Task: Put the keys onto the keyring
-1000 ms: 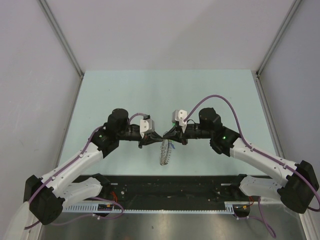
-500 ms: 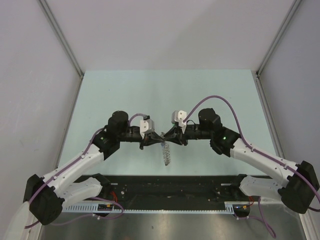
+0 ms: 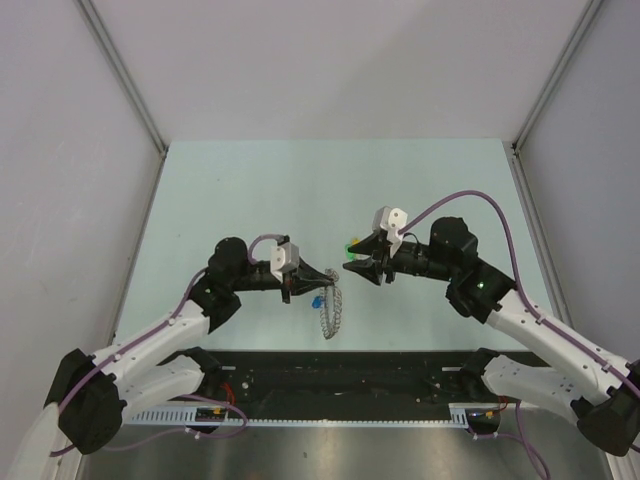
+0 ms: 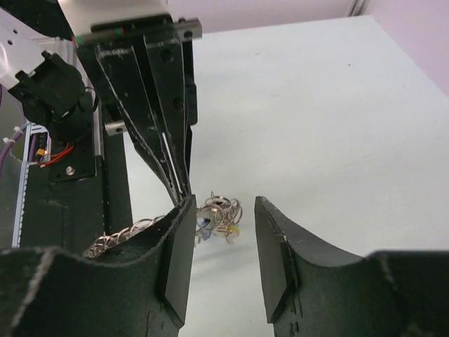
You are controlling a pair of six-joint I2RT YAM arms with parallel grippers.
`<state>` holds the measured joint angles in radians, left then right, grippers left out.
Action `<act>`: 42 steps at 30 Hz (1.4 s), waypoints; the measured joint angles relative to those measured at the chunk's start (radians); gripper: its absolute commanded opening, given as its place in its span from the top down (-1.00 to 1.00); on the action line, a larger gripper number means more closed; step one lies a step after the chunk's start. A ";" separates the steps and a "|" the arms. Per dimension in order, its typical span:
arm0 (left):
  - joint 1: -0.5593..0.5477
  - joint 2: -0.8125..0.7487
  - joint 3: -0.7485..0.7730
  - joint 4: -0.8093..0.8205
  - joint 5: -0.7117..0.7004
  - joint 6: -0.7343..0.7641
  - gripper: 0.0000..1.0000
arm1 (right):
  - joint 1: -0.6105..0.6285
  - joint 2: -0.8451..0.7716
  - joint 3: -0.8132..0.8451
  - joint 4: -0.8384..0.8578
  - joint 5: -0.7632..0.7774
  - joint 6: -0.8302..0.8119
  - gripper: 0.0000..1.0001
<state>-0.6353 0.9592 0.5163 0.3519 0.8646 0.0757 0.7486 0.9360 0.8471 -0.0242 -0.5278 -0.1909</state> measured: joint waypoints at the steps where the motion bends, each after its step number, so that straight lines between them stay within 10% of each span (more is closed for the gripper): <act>1: 0.000 0.000 -0.003 0.023 0.001 -0.009 1.00 | 0.000 0.003 -0.001 -0.008 0.001 0.000 0.15; 13: -0.001 -0.006 -0.013 0.056 -0.026 -0.055 1.00 | 0.037 0.032 -0.036 -0.029 0.002 -0.024 0.17; 26: -0.002 -0.134 0.039 -0.270 -0.205 0.241 1.00 | 0.020 0.047 -0.037 -0.063 0.193 0.093 -0.39; 42: -0.002 -0.262 0.039 -0.375 -0.380 0.378 1.00 | -0.099 0.431 0.078 -0.154 0.391 0.297 -0.29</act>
<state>-0.6373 0.6971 0.5552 -0.0231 0.4847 0.4534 0.6495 1.3674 0.9253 -0.1783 -0.1371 0.1059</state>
